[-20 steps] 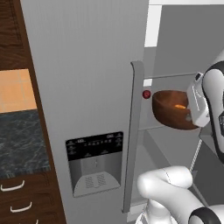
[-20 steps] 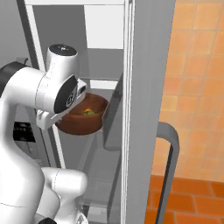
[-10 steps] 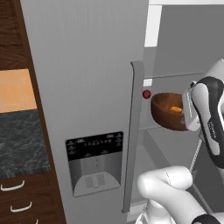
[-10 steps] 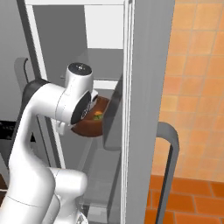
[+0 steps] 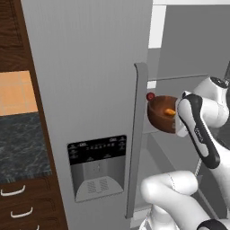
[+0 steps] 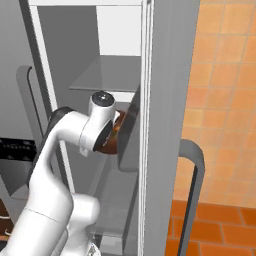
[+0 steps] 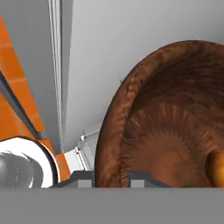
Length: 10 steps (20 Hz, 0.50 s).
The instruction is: Pick the chicken drumstick and lime from their plates and place them in the bowl. Then put the bowl in the fridge.
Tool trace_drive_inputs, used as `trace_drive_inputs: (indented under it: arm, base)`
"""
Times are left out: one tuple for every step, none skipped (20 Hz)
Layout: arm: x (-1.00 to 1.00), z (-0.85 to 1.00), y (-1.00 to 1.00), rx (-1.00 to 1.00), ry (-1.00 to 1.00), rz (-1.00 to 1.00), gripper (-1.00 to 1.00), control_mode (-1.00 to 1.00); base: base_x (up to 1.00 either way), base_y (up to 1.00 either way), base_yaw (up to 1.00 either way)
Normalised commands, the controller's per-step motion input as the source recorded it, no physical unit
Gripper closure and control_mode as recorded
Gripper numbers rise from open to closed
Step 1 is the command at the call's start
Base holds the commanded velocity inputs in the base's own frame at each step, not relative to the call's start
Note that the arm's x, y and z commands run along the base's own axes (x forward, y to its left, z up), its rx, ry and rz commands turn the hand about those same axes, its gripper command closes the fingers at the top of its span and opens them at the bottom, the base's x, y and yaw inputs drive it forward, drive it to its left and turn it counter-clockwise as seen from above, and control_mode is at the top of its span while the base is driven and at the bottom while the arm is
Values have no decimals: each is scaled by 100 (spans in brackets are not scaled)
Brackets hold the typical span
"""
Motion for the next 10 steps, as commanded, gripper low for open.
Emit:
trace_drive_inputs:
  arm:
    - [54, -47, 0, 0, -12, -3, 100, -100]
    - [63, -43, 0, 0, -11, -3, 100, -100]
    - [76, -31, 0, 0, -5, -4, 100, -100]
    - [79, -16, 0, 0, 0, -6, 100, -100]
    - [86, -16, 0, 0, 0, -6, 100, -100]
    - [85, -13, 0, 0, -1, -6, 100, -100]
    - [78, -19, -2, 0, -4, -3, 100, -100]
    - [74, -21, -8, 0, -5, -2, 100, -100]
    - [76, -21, -11, 0, -5, -1, 100, -100]
    - [72, -16, -10, 0, -5, -1, 100, -100]
  base:
    - [0, 0, 0]
    - [0, 0, 0]
    - [0, 0, 0]
    - [0, 0, 0]
    - [0, 0, 0]
    - [0, 0, 0]
    - [0, 0, 0]
    - [0, 0, 0]
    - [0, 0, 0]
    - [0, 0, 0]
